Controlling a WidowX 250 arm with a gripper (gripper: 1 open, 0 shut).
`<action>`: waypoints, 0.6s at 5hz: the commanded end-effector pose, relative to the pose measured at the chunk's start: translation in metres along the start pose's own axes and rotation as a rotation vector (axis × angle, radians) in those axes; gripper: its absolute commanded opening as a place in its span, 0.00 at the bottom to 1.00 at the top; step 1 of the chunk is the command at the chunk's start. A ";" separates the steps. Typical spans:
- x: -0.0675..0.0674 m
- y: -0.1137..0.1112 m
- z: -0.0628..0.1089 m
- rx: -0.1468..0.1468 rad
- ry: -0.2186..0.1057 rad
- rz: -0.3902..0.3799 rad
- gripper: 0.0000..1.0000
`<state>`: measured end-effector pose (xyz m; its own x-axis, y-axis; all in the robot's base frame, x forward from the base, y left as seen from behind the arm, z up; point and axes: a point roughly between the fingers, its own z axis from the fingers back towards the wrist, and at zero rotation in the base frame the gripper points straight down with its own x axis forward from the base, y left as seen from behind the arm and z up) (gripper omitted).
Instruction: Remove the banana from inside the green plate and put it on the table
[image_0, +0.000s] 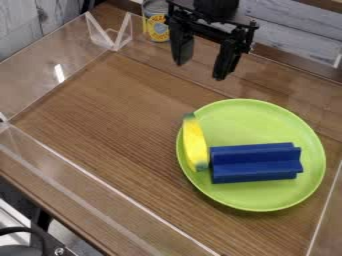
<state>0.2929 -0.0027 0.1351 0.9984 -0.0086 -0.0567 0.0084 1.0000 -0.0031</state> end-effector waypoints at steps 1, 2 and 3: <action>-0.009 -0.003 -0.007 -0.013 -0.008 0.070 1.00; -0.022 -0.008 -0.019 -0.034 -0.029 0.158 1.00; -0.030 -0.012 -0.025 -0.063 -0.047 0.230 1.00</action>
<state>0.2587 -0.0129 0.0992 0.9712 0.2292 -0.0646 -0.2324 0.9715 -0.0469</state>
